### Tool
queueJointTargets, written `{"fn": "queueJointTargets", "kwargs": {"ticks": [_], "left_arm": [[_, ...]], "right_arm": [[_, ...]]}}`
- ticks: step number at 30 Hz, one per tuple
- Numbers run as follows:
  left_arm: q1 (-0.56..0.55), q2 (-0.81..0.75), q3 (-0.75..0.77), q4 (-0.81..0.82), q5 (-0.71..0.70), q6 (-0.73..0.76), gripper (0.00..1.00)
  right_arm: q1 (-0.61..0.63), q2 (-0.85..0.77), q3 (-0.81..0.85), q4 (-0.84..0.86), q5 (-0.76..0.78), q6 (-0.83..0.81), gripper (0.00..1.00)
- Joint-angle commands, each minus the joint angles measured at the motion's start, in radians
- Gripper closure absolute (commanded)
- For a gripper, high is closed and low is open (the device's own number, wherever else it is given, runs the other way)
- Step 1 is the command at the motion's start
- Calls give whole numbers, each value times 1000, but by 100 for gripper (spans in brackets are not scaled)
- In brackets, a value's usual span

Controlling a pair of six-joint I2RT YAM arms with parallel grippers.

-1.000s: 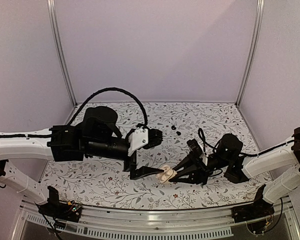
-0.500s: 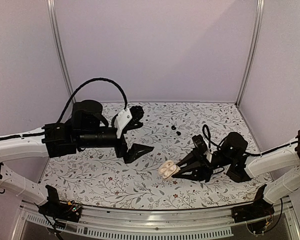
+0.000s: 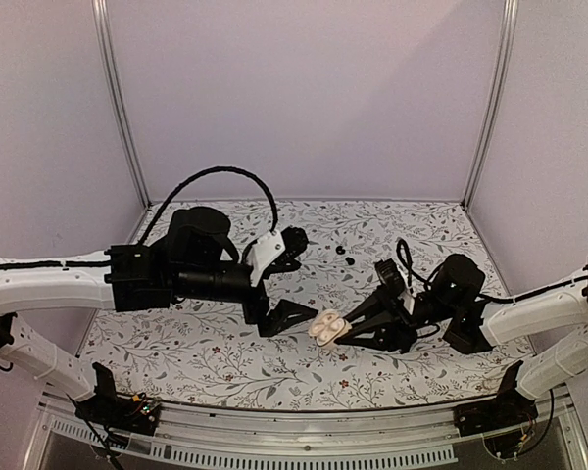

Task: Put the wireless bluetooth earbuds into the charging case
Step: Close the charging case with the earbuds inside, then place the charging case with the earbuds at the center of the board.

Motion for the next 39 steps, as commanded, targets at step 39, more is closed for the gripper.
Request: {"fn": "queueJointTargets", "kwargs": {"ticks": [39], "left_arm": [[144,-121,-156,152,-242,-214,0]], "right_arm": [[-165,223,228,-637,168,-23,100]]}}
